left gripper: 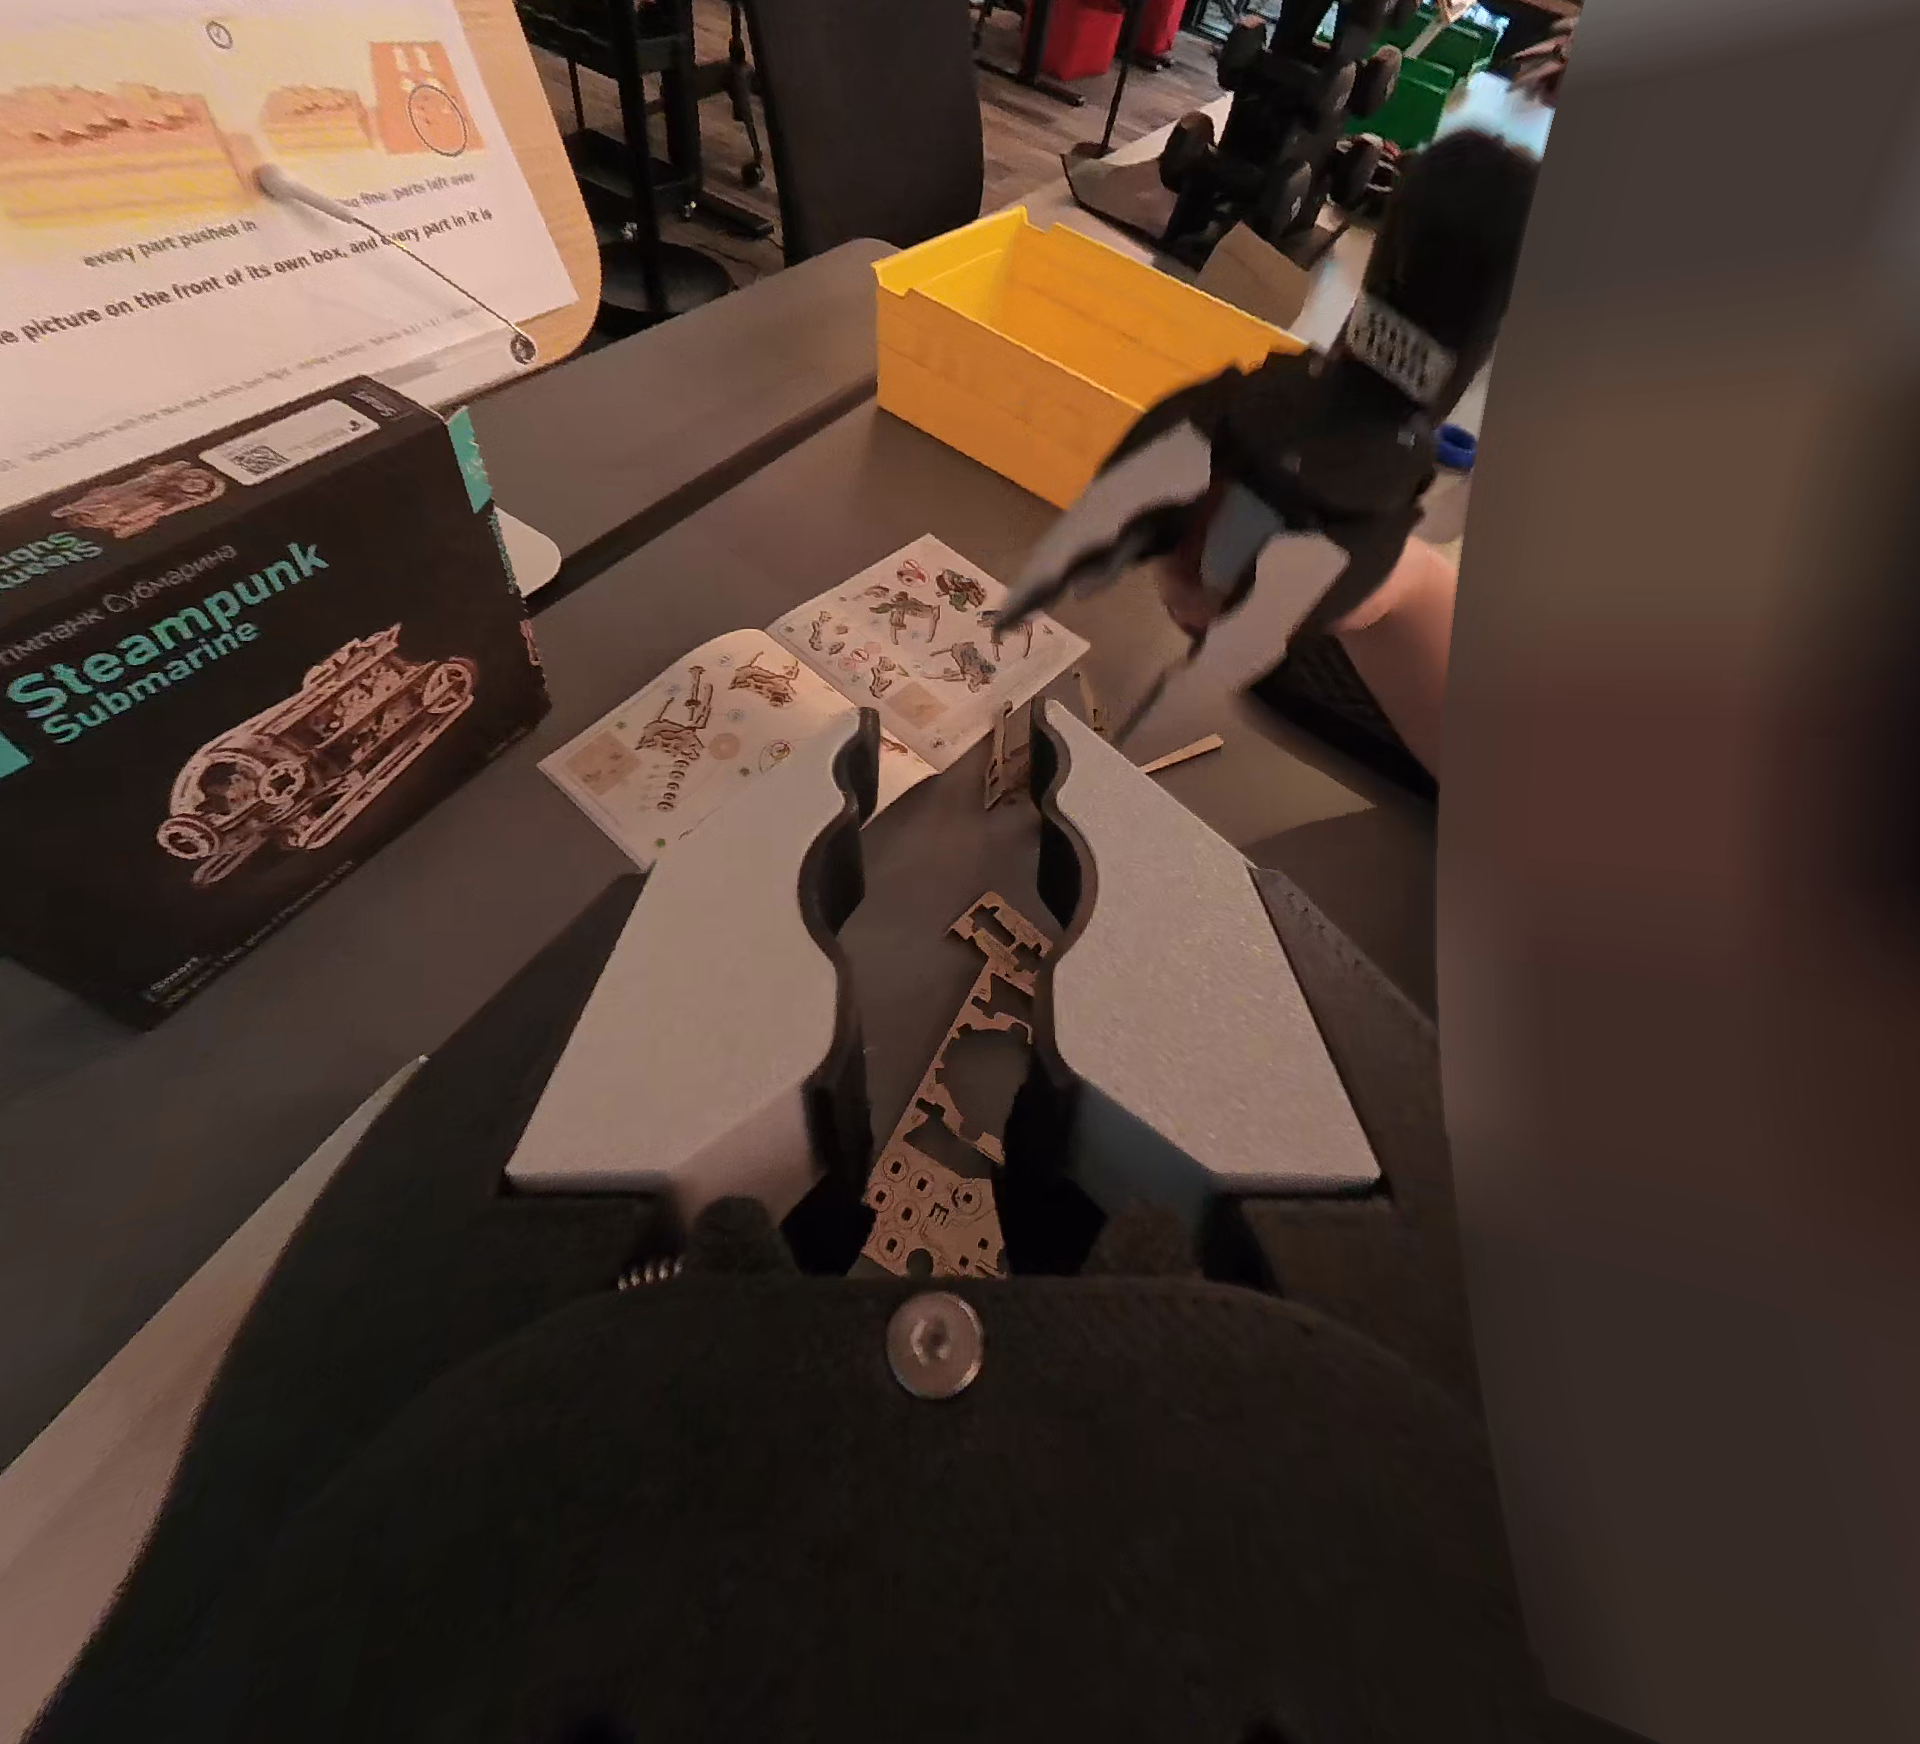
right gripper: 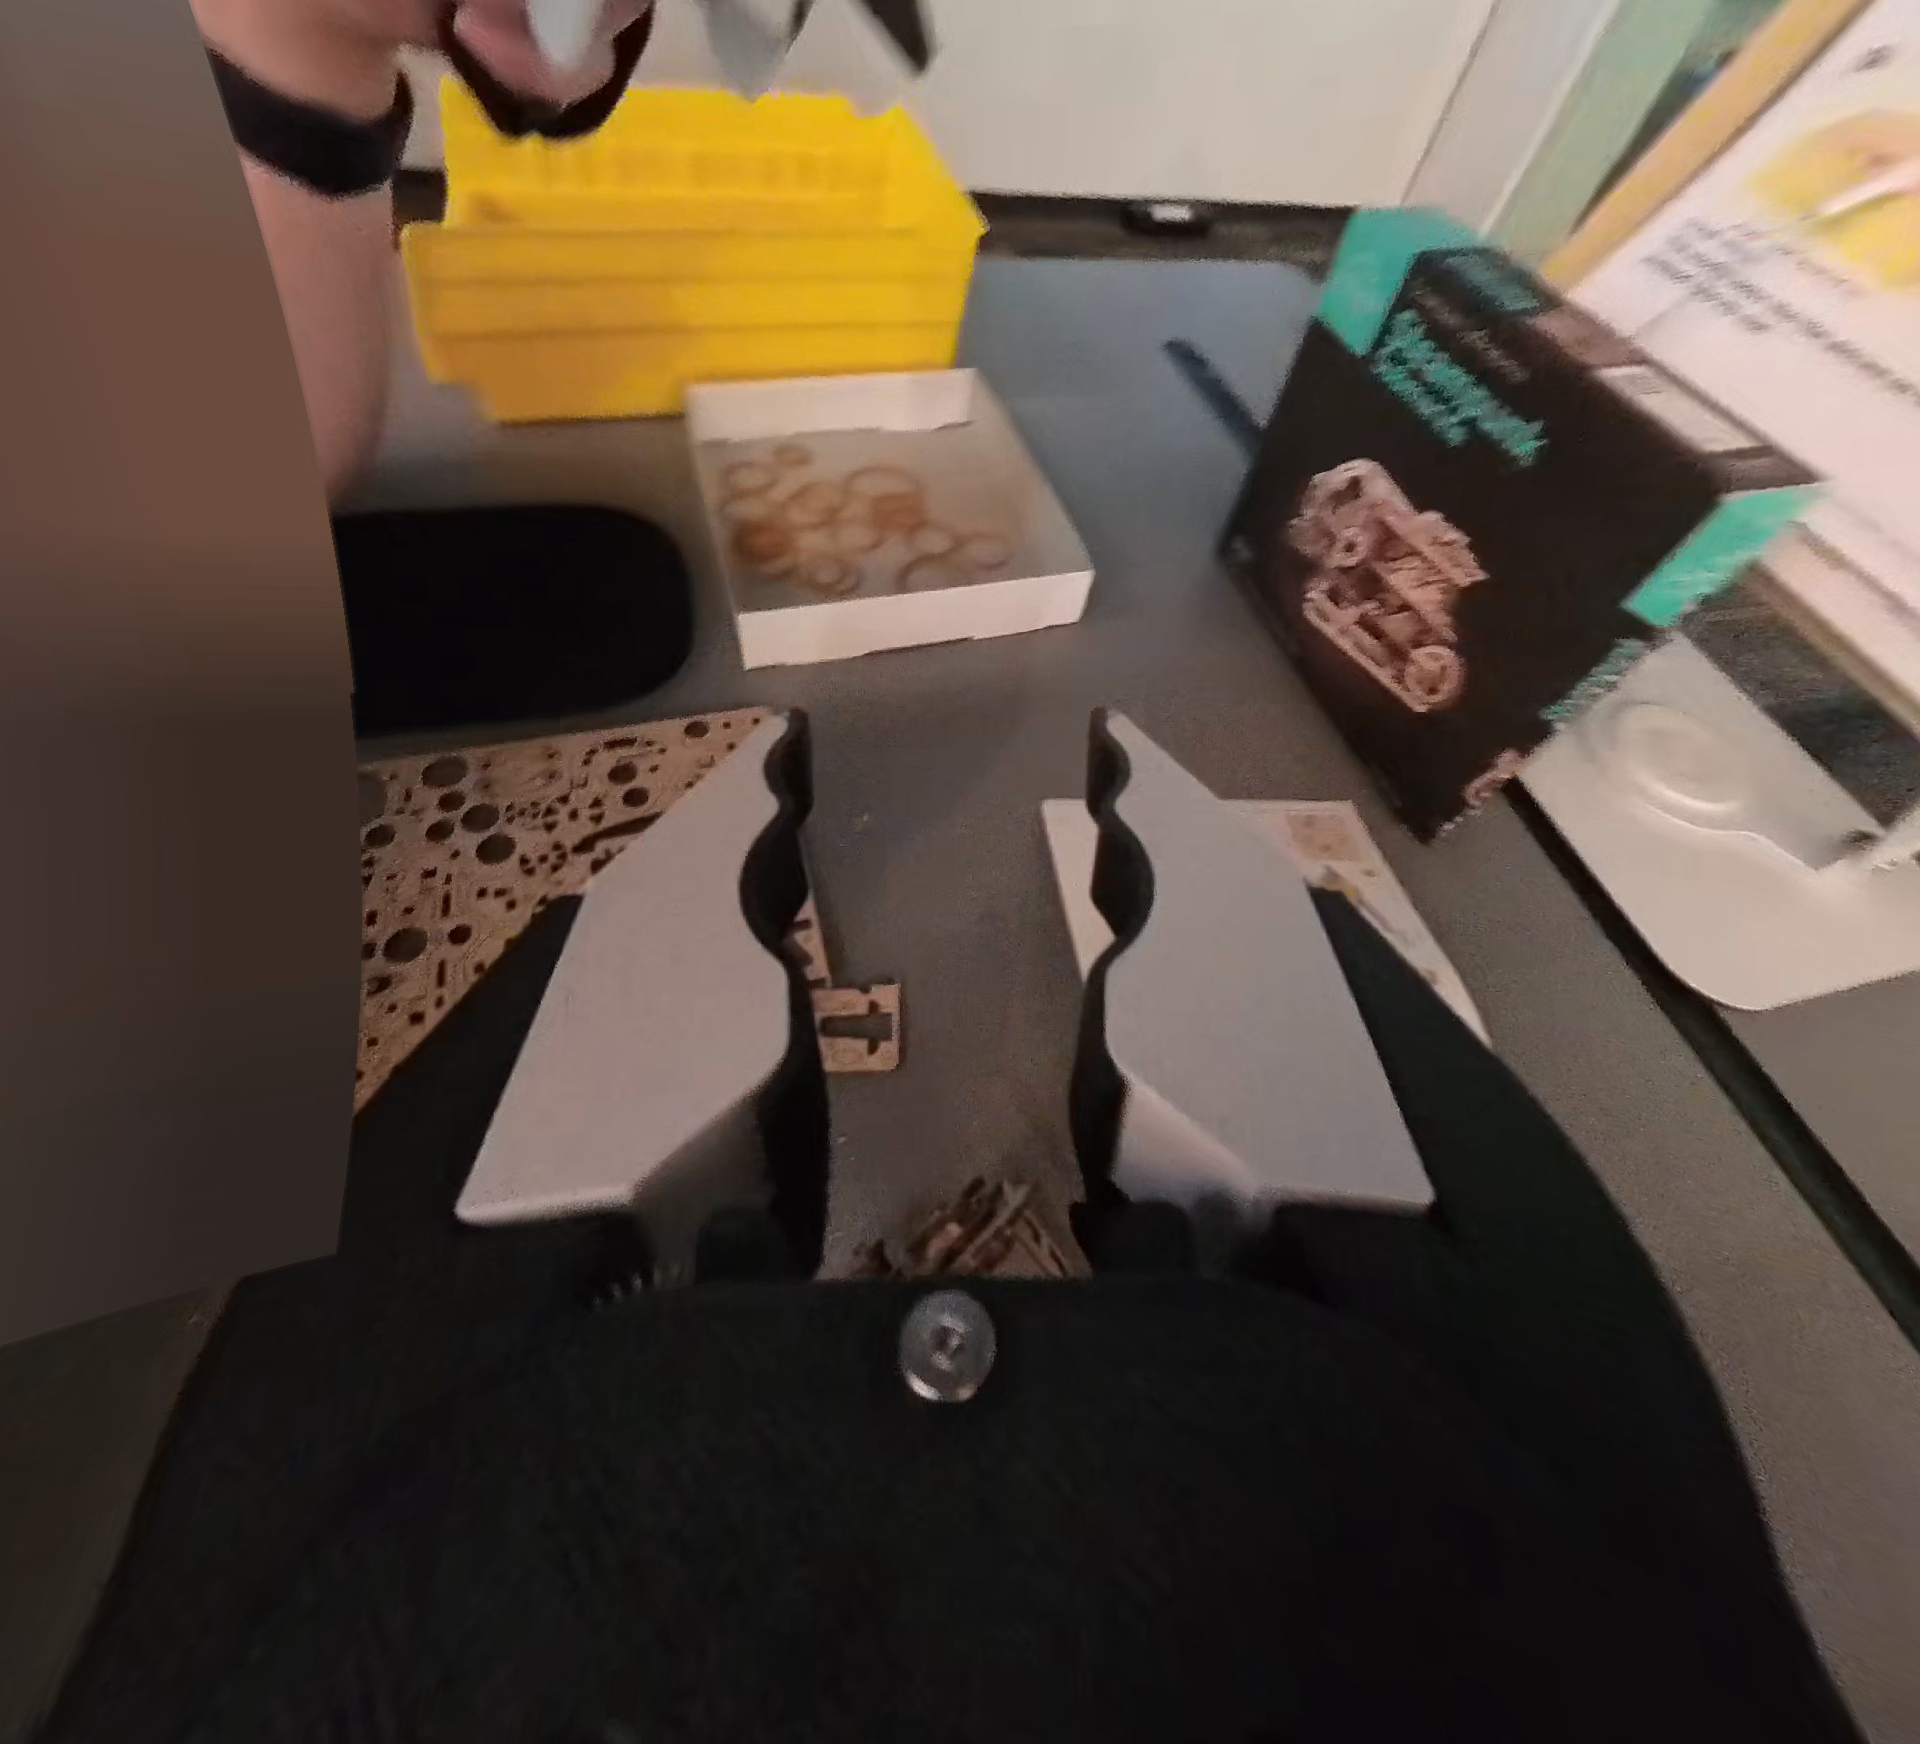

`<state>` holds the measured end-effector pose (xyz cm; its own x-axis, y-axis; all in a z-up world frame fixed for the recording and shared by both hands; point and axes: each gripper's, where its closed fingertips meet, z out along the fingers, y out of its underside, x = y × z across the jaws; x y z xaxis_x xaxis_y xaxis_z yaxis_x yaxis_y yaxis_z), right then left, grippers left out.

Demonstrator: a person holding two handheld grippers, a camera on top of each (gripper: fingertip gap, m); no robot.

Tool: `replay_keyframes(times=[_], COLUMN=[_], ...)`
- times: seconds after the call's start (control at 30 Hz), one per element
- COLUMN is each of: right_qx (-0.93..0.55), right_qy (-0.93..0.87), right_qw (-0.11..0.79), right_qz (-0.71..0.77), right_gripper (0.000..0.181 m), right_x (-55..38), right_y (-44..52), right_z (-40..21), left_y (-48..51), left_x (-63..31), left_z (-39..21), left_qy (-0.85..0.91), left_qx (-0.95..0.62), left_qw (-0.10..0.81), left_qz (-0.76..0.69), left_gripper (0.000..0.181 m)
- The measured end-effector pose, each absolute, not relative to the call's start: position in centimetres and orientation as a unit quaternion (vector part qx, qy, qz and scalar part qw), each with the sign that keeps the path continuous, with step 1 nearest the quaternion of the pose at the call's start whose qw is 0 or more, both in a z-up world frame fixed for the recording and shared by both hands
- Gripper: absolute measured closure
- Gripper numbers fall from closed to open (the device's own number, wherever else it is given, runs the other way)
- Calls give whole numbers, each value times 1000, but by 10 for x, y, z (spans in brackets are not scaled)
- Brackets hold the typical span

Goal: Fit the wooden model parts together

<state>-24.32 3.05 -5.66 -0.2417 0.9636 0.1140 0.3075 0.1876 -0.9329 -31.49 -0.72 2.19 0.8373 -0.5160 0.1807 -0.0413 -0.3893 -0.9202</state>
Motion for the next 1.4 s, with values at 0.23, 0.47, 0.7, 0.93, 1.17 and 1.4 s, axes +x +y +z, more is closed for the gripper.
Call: replay_keyframes(times=[0.23, 0.47, 0.7, 0.93, 1.17, 1.4], right_qx=[-497, -498, -504, -494, -491, -484], right_qy=[-696, -717, -732, -737, -742, -744], right_qw=[317, 318, 312, 321, 319, 323], right_qz=[410, 370, 336, 332, 326, 329], right_gripper=[138, 141, 142, 142, 141, 141], right_x=[-255, -256, -254, -254, -253, -257], right_y=[5, -2, 3, 0, -3, -12], right_z=[-93, -102, -113, -108, -108, -102], left_y=[-27, -38, -27, -20, -25, -28], left_x=[-303, -287, -278, -268, -256, -261], left_z=[45, 46, 38, 35, 41, 43], left_qy=[183, 192, 196, 190, 197, 181], left_qx=[-776, -776, -783, -781, -771, -766], left_qw=[550, 549, 540, 539, 550, 551], left_qz=[-250, -243, -238, -251, -253, -278], left_gripper=[153, 153, 153, 153, 153, 152])
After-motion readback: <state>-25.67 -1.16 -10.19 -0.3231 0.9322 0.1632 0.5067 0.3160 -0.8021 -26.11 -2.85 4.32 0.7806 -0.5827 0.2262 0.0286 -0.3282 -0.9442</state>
